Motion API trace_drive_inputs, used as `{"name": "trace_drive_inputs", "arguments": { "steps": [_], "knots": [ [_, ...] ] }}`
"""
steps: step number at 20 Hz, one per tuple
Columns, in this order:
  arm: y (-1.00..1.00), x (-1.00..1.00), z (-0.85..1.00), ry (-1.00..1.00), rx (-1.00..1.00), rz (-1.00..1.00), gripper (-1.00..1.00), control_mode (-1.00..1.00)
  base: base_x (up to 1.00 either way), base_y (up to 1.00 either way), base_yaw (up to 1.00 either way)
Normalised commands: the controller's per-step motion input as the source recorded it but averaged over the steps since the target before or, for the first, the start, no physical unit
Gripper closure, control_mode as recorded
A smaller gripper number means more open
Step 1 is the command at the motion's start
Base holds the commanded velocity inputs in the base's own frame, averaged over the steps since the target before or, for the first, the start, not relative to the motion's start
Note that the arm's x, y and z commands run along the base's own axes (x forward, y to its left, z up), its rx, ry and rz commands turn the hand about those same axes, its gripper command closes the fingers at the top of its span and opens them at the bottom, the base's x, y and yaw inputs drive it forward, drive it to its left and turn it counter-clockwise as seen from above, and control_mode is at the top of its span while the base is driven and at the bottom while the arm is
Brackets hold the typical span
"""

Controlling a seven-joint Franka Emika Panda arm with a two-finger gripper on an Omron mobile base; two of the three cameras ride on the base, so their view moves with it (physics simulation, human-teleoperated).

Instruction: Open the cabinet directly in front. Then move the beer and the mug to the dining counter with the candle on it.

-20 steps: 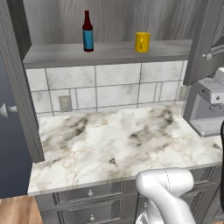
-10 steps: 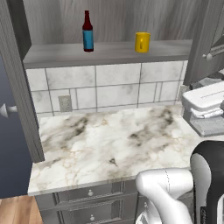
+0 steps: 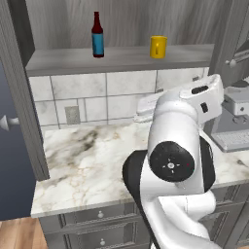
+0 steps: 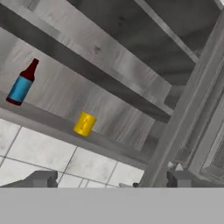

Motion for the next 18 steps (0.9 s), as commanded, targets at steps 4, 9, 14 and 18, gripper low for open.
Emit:
{"name": "trace_drive_inputs", "arguments": {
  "steps": [4, 9, 14, 18],
  "knots": [
    [0.12, 1.00, -0.10, 0.10, -0.02, -0.05, -1.00, -1.00, 0.00, 0.00, 0.00],
    [0.00, 1.00, -0.06, 0.11, 0.00, -0.11, -1.00, -1.00, 0.00, 0.00, 0.00],
    [-0.37, 0.99, -0.03, 0.12, 0.00, -0.25, -1.00, -1.00, 0.00, 0.00, 0.00],
    [-0.74, 0.82, -0.09, 0.12, 0.00, -0.35, -1.00, -1.00, 0.00, 0.00, 0.00]
  ]
}}
